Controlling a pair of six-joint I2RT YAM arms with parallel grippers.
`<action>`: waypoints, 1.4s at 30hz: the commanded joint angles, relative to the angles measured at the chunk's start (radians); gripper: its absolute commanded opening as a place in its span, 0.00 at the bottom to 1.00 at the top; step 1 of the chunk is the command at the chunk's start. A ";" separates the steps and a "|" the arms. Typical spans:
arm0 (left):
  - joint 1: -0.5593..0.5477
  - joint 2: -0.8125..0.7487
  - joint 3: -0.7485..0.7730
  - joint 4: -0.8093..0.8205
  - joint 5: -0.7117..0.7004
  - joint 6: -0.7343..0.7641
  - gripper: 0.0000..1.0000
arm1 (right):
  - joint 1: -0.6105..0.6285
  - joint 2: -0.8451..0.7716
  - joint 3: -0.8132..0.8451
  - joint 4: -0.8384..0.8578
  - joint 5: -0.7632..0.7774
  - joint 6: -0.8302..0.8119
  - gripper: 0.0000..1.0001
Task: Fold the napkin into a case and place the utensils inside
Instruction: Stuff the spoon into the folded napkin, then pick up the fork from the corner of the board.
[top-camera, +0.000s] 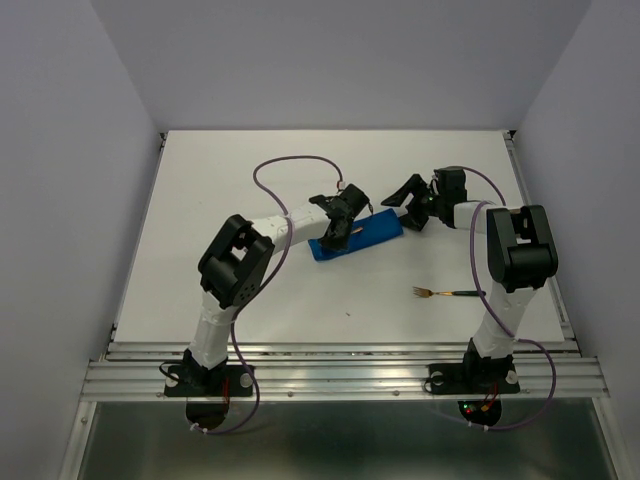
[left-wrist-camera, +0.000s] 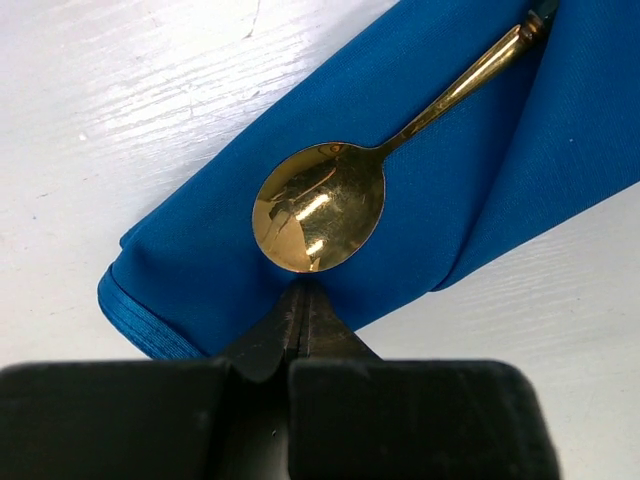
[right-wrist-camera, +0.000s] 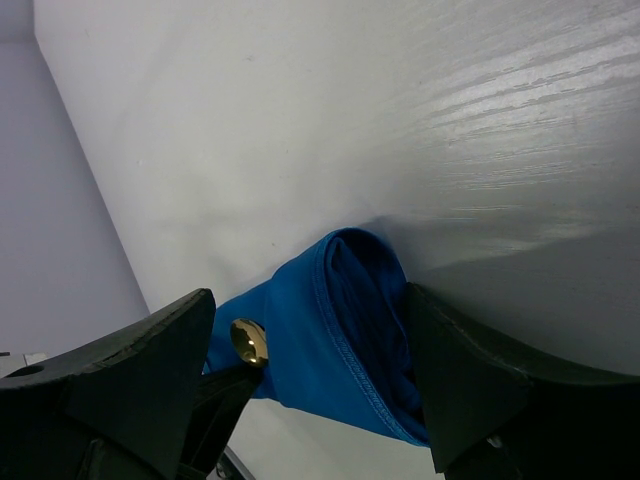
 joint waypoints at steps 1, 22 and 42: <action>0.001 0.005 0.041 -0.011 -0.048 0.004 0.00 | 0.006 0.009 -0.009 -0.031 0.006 -0.023 0.82; 0.022 0.066 0.178 -0.063 -0.108 0.024 0.00 | 0.006 0.005 -0.014 -0.031 0.002 -0.031 0.81; 0.027 -0.174 0.147 -0.034 -0.112 0.012 0.06 | 0.006 -0.444 -0.055 -0.418 0.529 -0.183 0.86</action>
